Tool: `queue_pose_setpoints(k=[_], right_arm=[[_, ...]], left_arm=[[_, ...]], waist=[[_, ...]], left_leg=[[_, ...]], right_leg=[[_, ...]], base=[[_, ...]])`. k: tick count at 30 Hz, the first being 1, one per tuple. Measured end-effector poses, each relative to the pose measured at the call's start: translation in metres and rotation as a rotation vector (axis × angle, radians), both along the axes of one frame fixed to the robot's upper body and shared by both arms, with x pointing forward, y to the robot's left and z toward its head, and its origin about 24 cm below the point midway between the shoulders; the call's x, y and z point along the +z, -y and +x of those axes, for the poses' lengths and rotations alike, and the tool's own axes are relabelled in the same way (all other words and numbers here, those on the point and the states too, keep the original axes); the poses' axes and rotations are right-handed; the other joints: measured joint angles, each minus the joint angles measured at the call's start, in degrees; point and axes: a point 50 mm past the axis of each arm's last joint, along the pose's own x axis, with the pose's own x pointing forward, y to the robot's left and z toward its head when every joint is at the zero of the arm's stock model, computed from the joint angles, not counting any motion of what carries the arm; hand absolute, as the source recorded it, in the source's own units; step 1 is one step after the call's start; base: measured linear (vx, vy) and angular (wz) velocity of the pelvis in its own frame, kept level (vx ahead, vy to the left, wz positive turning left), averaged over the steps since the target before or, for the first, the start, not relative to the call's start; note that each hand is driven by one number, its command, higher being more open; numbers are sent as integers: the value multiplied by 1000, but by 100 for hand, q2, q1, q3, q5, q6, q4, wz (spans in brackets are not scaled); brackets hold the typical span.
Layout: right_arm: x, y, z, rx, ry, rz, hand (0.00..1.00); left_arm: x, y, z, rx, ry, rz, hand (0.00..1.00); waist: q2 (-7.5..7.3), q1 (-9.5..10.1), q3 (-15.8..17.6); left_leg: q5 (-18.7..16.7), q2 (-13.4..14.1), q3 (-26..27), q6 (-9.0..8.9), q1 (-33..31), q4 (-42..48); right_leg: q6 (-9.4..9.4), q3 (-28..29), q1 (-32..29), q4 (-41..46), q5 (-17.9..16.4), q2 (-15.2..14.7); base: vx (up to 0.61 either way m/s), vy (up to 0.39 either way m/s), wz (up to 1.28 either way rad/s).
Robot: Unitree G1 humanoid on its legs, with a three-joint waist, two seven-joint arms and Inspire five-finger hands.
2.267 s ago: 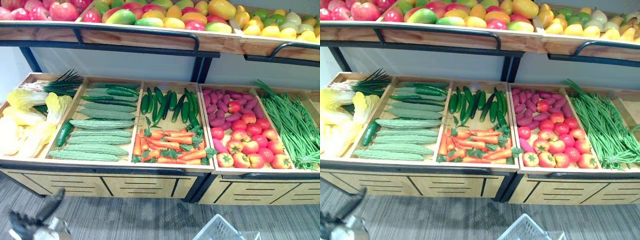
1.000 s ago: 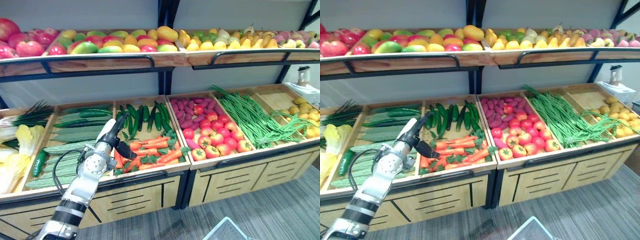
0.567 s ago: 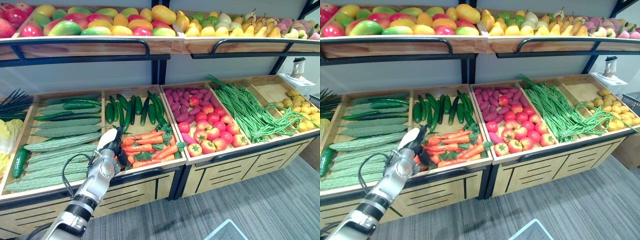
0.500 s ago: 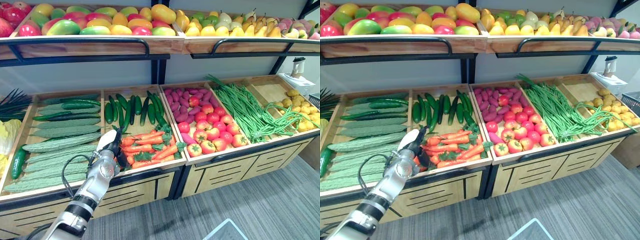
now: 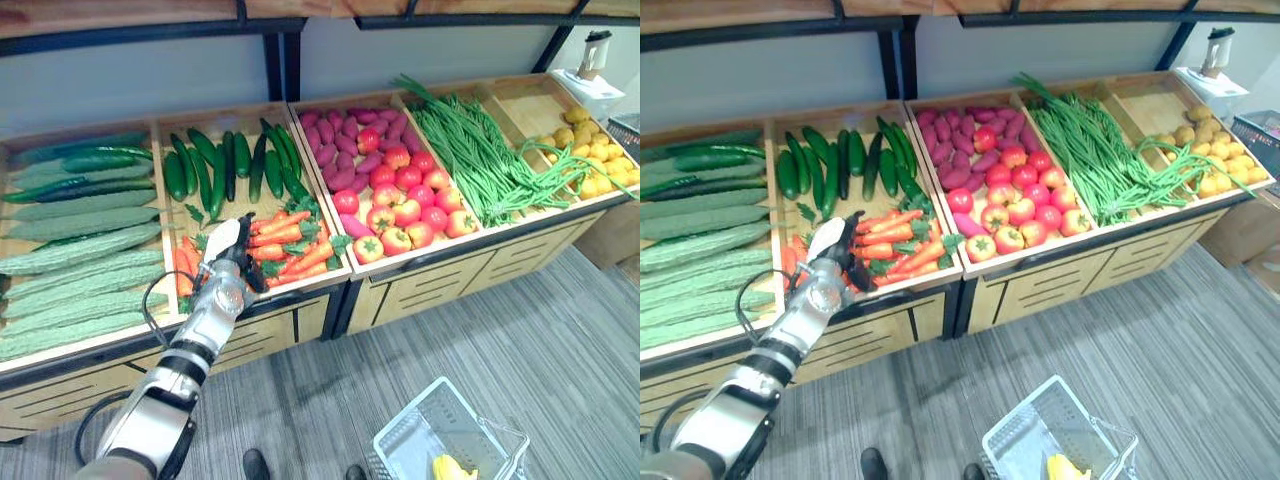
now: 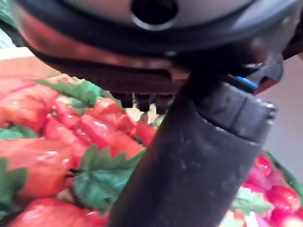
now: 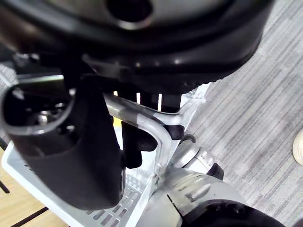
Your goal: Pick vegetable in the basket
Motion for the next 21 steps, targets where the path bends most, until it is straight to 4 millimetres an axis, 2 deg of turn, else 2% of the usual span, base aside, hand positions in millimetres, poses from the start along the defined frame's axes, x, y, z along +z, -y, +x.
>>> queue_pose_setpoints(k=[5, 6, 11, 15, 21], right_arm=[[3, -3, 12, 3, 43, 12, 0], [4, -2, 14, 16, 46, 6, 0], [10, 1, 35, 79, 93, -20, 0], [12, -2, 48, 119, 124, -25, 0], [16, -1, 57, 145, 159, -36, 0]], left_arm=[[21, -7, 11, 36, 37, -21, 100], [25, -9, 14, 46, 40, -28, 0], [44, -19, 21, 83, 68, -11, 0], [38, -28, 21, 122, 21, -42, 0], [36, -24, 22, 119, -1, -18, 0]], waist=[[-110, -60, 237], [-119, -55, 275], [-102, -58, 378], [-71, -85, 409], [-32, -83, 432]], left_leg=[[46, -40, 116, 46, -169, 0], [52, -52, 137, 54, -221, 0], [73, -81, 225, 70, -343, -1], [87, -102, 259, 91, -326, -1], [77, -130, 255, 74, -272, -2]], right_leg=[[76, 55, -175, -55, 93, -60], [88, 69, -227, -56, 101, -74], [120, 142, -376, -76, 129, -110], [121, 162, -368, -93, 129, -134], [121, 127, -304, -93, 126, -165]], base=[[-68, 74, -6], [-30, 51, -3], [-8, 35, -7], [32, 10, -4], [10, 0, 1]])
